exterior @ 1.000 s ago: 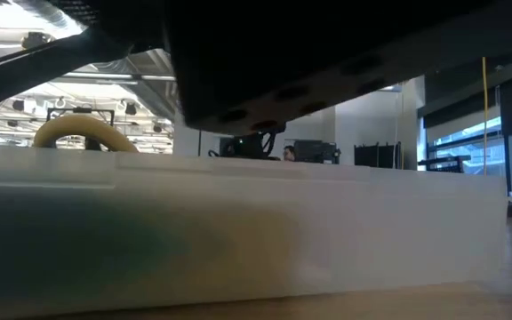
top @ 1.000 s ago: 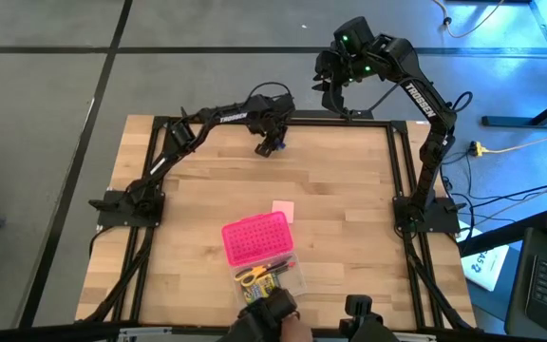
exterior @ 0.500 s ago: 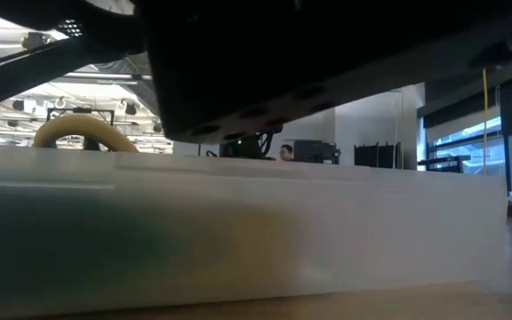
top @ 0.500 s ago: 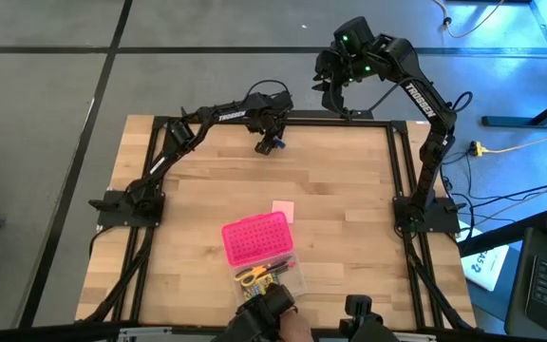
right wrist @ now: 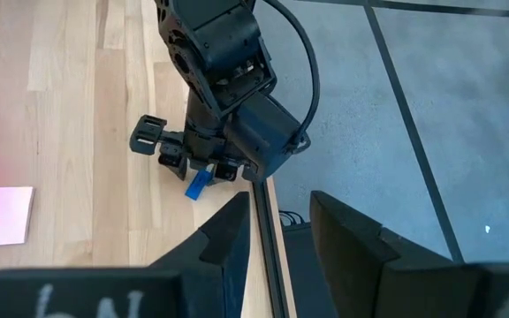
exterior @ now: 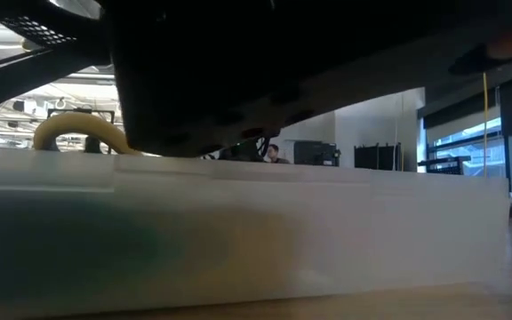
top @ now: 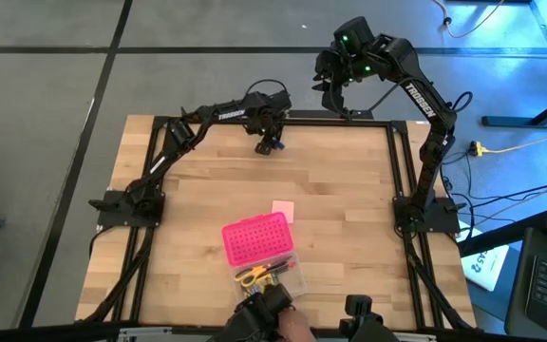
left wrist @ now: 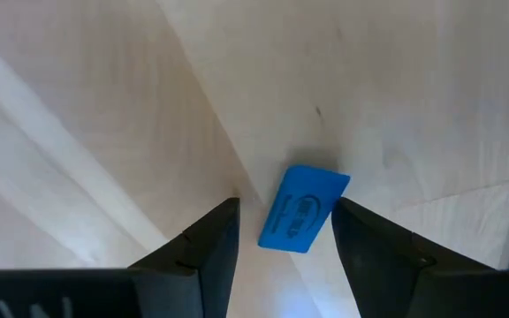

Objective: Pack school essentials
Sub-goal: Put the blue eraser into the pink supply box

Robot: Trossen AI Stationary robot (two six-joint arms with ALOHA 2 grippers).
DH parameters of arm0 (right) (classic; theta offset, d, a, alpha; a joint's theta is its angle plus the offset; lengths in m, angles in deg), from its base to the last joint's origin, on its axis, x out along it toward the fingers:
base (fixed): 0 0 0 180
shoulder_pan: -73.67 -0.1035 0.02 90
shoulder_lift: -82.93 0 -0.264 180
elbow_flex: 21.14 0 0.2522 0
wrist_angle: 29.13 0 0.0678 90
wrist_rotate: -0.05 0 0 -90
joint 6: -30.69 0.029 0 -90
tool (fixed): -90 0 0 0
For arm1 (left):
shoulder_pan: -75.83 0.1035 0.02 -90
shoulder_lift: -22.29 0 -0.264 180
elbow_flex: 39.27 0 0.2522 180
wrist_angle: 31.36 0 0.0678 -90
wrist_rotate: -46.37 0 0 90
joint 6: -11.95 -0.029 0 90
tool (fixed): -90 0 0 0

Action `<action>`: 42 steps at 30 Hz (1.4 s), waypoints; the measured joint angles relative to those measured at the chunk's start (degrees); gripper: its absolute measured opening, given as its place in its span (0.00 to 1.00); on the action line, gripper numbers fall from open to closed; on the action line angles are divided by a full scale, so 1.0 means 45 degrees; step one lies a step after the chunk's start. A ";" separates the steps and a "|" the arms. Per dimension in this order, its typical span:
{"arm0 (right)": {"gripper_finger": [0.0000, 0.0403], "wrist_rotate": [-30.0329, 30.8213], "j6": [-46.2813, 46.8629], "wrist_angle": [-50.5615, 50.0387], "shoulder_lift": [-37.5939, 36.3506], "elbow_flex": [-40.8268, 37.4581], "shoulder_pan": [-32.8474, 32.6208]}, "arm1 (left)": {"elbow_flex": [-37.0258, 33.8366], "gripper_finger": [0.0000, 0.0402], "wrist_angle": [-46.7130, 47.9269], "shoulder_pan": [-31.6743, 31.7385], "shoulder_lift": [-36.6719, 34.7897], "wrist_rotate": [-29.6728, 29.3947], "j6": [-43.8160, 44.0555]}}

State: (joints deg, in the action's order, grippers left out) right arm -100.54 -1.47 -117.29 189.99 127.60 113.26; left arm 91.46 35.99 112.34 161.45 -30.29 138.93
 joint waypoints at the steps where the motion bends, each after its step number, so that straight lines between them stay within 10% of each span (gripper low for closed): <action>1: 0.30 0.0000 -0.0001 0.0000 0.0000 0.0000 -0.0003 | 0.0000 0.44 0.0033 0.0005 0.0000 0.0123 0.0000; 23: 0.30 0.0000 0.0000 0.0003 0.0000 0.0000 0.0000 | 0.0015 0.44 0.1223 -0.0234 -0.0030 -0.0779 -0.3628; 42: 0.30 0.0000 0.0000 0.0003 0.0000 0.0000 0.0000 | 0.0015 0.43 0.0961 -0.0583 -0.0049 -0.1281 -0.2212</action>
State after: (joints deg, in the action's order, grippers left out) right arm -100.54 -1.46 -117.28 189.99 127.60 113.26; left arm 91.53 40.31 109.72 161.23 -36.05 128.97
